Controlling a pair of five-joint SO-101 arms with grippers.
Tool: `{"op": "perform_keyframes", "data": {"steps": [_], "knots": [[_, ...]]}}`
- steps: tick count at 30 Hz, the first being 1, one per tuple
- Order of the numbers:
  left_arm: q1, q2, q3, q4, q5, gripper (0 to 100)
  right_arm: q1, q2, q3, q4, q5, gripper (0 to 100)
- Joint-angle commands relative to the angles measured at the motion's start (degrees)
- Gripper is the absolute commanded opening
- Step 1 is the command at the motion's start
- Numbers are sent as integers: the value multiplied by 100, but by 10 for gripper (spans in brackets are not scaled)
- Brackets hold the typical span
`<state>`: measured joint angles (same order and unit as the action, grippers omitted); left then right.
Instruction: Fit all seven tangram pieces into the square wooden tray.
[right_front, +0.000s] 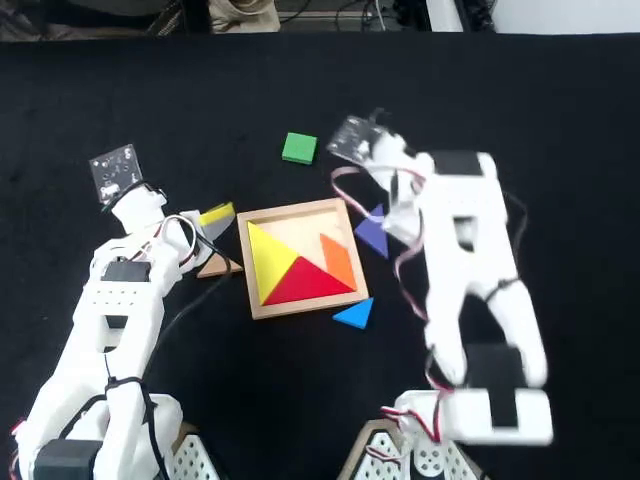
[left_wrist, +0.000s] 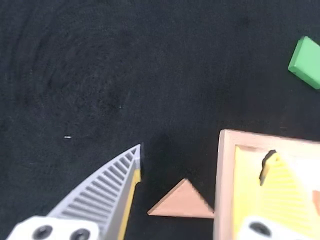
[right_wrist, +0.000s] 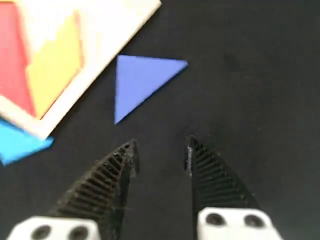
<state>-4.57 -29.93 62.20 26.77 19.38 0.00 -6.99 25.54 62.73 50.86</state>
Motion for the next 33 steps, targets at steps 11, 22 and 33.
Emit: {"op": "perform_keyframes", "data": {"steps": [11, 22, 33], "knots": [[2360, 1310, -3310, 2549, -651, 371, 1380, -910, 1868, -2453, -4220, 149], [3600, 4686, -6659, 2576, -35, 371, 2585, 1147, 558, -2734, -4993, 149], [3767, 6646, -8629, 2971, -888, 370, 2549, 1455, 136, -2409, -4985, 149]]}}
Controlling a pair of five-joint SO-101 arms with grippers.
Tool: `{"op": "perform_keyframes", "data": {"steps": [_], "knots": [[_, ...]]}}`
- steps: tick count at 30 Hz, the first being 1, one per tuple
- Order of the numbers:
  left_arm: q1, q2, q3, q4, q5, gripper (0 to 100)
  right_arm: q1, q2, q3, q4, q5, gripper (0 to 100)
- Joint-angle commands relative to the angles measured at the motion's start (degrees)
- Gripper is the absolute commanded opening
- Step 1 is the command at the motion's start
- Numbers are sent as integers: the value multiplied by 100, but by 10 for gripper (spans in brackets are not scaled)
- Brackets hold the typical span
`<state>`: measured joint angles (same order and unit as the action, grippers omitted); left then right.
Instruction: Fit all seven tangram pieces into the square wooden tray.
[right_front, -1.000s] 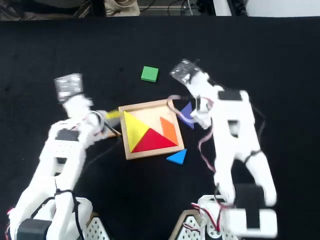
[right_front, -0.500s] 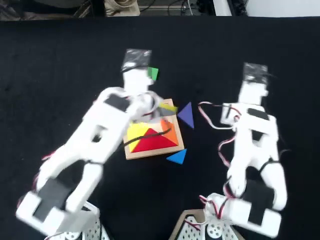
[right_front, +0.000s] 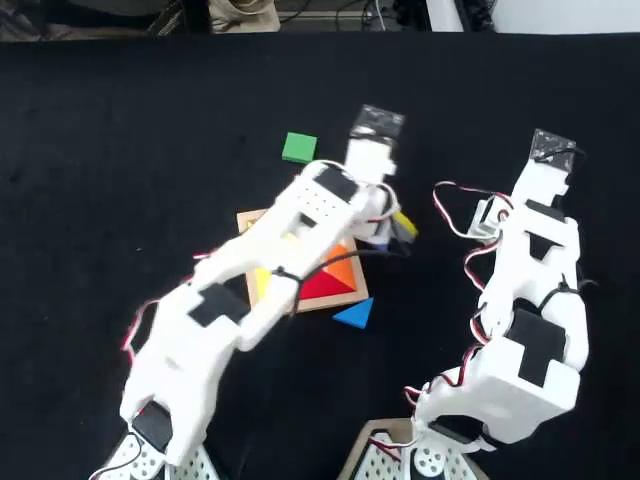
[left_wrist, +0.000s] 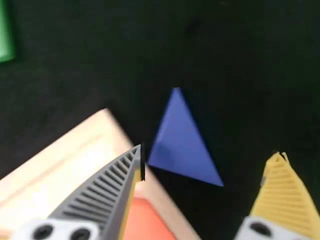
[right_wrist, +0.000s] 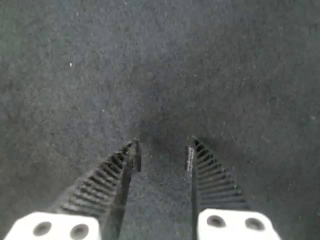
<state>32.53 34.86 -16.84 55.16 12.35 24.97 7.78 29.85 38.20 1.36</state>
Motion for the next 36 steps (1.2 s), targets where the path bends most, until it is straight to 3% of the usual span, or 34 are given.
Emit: {"op": "perform_keyframes", "data": {"steps": [1, 15, 21, 28, 32, 36], "knots": [[31, 220, -787, 132, -185, 370, 53, -22, -295, 44, -35, 149], [110, 1002, -1244, 255, -378, 370, -26, 4, -303, 35, 9, 149], [119, 1670, -2431, 1020, -440, 216, -18, 4, -303, 35, 9, 149], [119, 2593, -4110, 2101, -633, 159, -18, 4, -303, 35, 9, 149], [127, 2945, -4963, 2541, -642, 59, -18, 13, -303, 35, 9, 149], [268, 3174, -5842, 3121, -642, 53, -18, 22, -303, 35, 9, 149]]}}
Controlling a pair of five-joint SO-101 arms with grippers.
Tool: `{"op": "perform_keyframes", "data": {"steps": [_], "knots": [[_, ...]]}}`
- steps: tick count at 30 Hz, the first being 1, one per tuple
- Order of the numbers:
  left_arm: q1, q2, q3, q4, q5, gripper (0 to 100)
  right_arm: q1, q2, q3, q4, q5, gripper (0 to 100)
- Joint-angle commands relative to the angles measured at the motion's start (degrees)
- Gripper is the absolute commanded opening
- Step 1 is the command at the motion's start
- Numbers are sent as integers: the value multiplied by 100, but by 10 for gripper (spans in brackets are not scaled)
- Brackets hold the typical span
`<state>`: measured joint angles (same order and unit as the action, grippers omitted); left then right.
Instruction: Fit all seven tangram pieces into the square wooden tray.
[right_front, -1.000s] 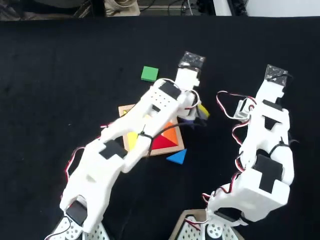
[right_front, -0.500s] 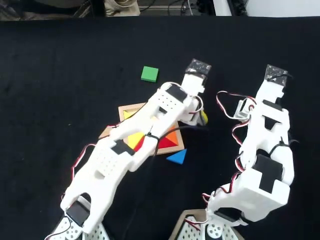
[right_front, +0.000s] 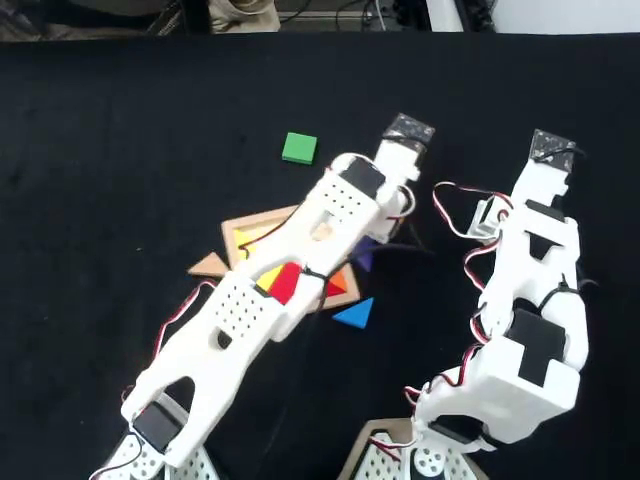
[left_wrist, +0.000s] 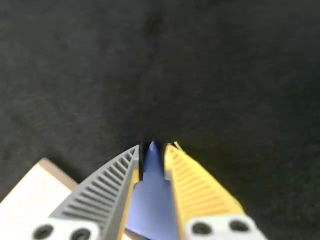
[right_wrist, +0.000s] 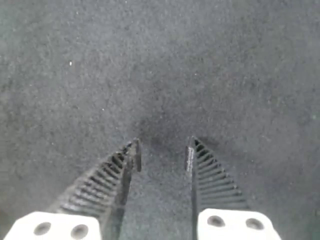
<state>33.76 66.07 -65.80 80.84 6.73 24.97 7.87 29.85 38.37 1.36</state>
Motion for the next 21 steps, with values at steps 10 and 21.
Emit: {"op": "perform_keyframes", "data": {"steps": [10, 21], "knots": [[330, 651, -2501, 1802, -721, 28, -18, 13, -312, 18, 9, 149], [180, 615, -2826, 2022, -721, 29, -18, 13, -312, 18, 18, 149]]}}
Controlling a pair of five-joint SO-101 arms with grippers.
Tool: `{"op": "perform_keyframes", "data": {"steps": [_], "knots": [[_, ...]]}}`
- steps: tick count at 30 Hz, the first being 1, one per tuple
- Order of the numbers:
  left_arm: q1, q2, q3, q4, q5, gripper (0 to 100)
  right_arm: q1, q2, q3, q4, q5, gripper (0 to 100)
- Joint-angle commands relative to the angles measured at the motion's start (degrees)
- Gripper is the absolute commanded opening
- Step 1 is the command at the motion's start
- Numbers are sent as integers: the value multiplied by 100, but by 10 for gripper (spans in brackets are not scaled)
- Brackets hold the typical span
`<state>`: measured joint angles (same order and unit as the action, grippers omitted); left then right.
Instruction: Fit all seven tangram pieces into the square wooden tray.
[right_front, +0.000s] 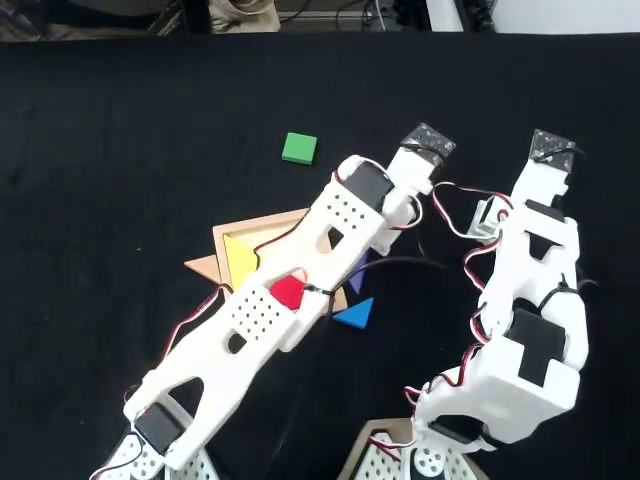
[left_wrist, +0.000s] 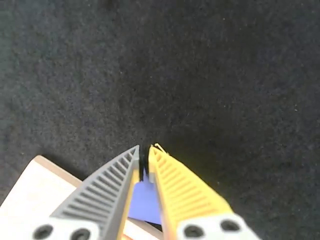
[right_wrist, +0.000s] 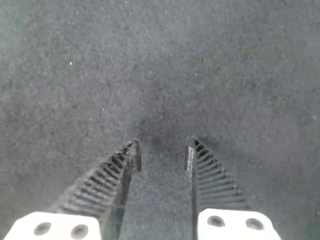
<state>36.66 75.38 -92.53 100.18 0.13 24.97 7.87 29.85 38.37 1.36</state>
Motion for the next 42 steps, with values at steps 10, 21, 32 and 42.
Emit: {"op": "perform_keyframes", "data": {"steps": [10, 21, 32, 42], "knots": [[-198, -1591, 2308, 97, -431, 28, -18, 13, -321, 18, 18, 149], [-497, -4809, 6484, -9, -466, 29, -18, 13, -321, 18, 18, 149], [-1323, -7446, 7468, 62, -466, 29, -369, -119, -286, 202, 853, 149], [-3635, -10163, 9657, -853, -176, 162, -1952, -2985, 31, 2040, 2558, 149]]}}
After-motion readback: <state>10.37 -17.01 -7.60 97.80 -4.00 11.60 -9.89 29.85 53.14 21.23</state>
